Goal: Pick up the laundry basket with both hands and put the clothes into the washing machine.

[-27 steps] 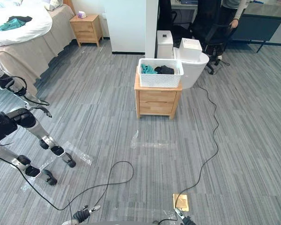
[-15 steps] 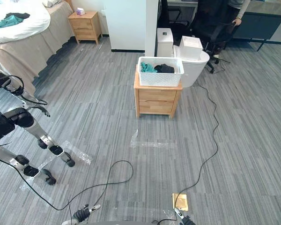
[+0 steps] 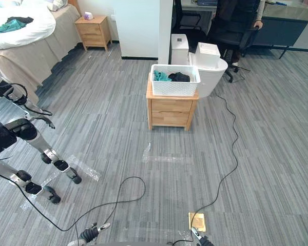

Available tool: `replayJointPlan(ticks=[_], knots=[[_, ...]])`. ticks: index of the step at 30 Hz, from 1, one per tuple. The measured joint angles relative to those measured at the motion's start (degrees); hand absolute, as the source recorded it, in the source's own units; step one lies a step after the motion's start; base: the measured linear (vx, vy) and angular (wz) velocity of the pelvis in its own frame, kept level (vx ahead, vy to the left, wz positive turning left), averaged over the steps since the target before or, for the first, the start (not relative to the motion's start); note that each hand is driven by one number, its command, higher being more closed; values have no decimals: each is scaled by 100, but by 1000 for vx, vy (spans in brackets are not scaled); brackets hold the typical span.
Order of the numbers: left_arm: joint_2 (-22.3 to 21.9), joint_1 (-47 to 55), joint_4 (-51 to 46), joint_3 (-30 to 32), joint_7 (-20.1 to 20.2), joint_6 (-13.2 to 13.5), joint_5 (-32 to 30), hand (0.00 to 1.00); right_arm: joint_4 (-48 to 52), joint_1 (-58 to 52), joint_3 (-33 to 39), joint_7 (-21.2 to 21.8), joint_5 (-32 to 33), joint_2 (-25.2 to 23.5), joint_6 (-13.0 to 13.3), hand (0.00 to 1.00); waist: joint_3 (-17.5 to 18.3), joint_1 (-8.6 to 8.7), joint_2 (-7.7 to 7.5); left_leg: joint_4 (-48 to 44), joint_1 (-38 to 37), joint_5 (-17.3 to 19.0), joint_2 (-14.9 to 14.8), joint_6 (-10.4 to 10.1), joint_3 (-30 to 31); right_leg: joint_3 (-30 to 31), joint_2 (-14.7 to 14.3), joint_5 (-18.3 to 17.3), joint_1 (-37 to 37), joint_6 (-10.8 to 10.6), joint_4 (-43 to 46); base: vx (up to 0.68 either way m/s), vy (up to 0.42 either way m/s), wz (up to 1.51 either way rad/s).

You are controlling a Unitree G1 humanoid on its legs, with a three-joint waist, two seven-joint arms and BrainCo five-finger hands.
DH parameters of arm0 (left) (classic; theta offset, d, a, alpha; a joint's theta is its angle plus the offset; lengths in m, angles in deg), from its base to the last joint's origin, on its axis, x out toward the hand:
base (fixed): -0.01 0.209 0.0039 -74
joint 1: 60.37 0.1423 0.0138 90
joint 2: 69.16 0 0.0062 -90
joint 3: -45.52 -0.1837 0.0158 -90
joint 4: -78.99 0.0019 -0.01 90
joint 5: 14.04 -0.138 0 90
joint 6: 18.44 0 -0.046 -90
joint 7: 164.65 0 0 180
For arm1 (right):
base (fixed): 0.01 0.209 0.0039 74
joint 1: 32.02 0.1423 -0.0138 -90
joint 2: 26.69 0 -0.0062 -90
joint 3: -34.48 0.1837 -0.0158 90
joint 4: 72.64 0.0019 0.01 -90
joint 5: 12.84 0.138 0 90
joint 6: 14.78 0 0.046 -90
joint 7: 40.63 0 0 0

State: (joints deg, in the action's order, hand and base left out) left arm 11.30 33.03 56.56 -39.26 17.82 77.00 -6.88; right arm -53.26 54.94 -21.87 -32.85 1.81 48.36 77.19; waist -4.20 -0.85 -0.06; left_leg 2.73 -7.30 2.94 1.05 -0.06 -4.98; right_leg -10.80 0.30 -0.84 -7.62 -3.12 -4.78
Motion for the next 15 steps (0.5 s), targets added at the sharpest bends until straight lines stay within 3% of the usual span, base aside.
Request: replayJointPlan(ticks=[12, 15], knots=[[-1, -1, 6, -10, 11, 1, 5, 0, 0, -1, -2, 23, -1, 7, -2, 0, 3, -1, 13, 5, 13, 1, -1, 2, -37, 14, -5, 0, 15, 0, -13, 0, 0, -1], [-6, -6, 4, -45, 56, 3, 14, 0, 0, 28, -32, 46, -1, 38, -8, 0, -3, -2, 54, -89, 103, 57, 3, 82, -84, 57, 7, 0, 110, 0, 25, -3, 3, -8]])
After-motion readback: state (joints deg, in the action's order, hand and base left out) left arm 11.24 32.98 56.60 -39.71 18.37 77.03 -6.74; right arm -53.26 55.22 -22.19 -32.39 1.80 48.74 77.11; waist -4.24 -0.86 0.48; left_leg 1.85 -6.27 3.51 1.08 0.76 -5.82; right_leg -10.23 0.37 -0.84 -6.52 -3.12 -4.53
